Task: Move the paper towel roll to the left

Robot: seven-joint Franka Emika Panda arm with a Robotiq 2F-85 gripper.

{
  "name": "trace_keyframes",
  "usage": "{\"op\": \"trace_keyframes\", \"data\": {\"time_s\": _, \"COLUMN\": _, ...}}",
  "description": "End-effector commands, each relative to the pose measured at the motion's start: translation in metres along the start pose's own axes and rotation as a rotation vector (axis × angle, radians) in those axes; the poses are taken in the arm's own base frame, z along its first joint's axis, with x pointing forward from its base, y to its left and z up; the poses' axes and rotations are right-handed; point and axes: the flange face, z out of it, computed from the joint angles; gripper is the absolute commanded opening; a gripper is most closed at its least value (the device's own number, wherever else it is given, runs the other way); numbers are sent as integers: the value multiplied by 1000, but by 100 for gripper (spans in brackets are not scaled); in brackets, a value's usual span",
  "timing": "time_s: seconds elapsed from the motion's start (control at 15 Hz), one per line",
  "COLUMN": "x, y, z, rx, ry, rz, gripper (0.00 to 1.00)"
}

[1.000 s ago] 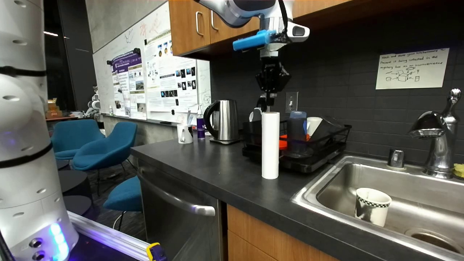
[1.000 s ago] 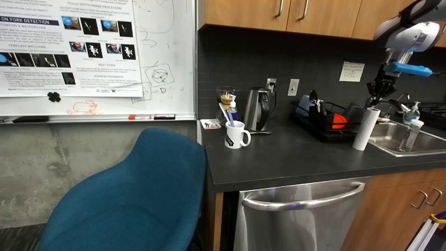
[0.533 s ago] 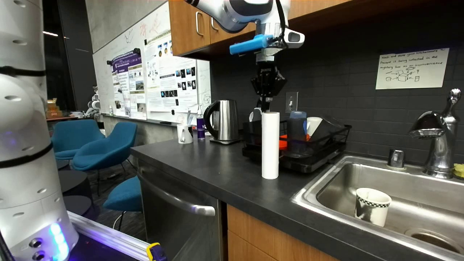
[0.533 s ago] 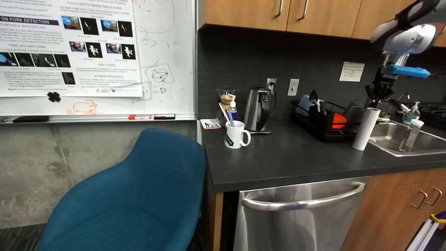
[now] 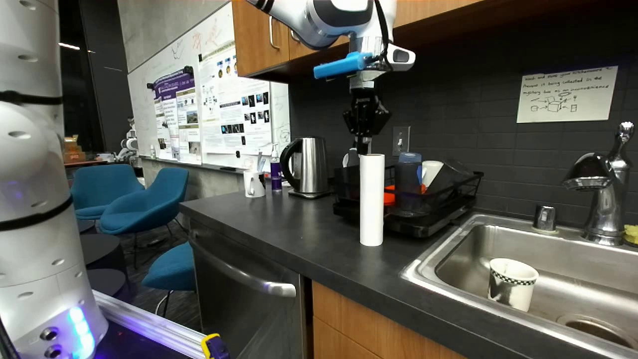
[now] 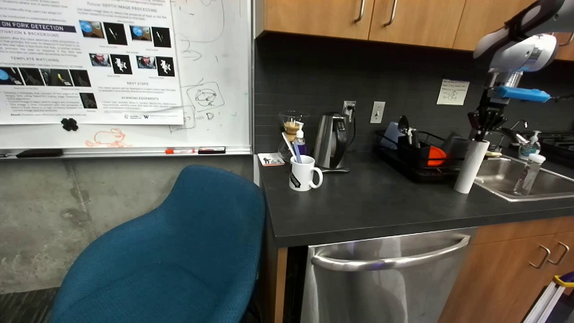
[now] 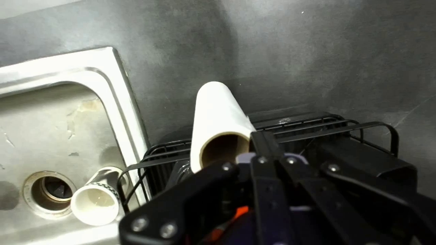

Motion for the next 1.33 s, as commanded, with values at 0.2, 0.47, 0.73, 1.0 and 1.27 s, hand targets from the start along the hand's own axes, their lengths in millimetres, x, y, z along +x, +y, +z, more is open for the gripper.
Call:
{"op": "trace_keyframes", "data": {"time_s": 0.2, "x": 1, "y": 4, "z": -7, "rx": -4, "ry": 18, "rz": 30, "gripper": 0}}
{"op": "trace_keyframes", "data": {"time_s": 0.47, "x": 7, "y": 1, "z": -9, "rx": -17, "ry": 24, "rz": 55, "gripper": 0}}
{"op": "trace_keyframes", "data": {"time_s": 0.73, "x": 11, "y": 0, "z": -8, "rx": -30, "ry": 15, "rz": 65, "gripper": 0}}
{"op": "trace_keyframes", "data": {"time_s": 1.0, "x": 15, "y": 3, "z": -1, "rx": -43, "ry": 5, "rz": 79, "gripper": 0}}
{"op": "trace_keyframes", "data": {"time_s": 1.27, "x": 20, "y": 4, "z": -1, "rx": -51, "ry": 8, "rz": 103, "gripper": 0}}
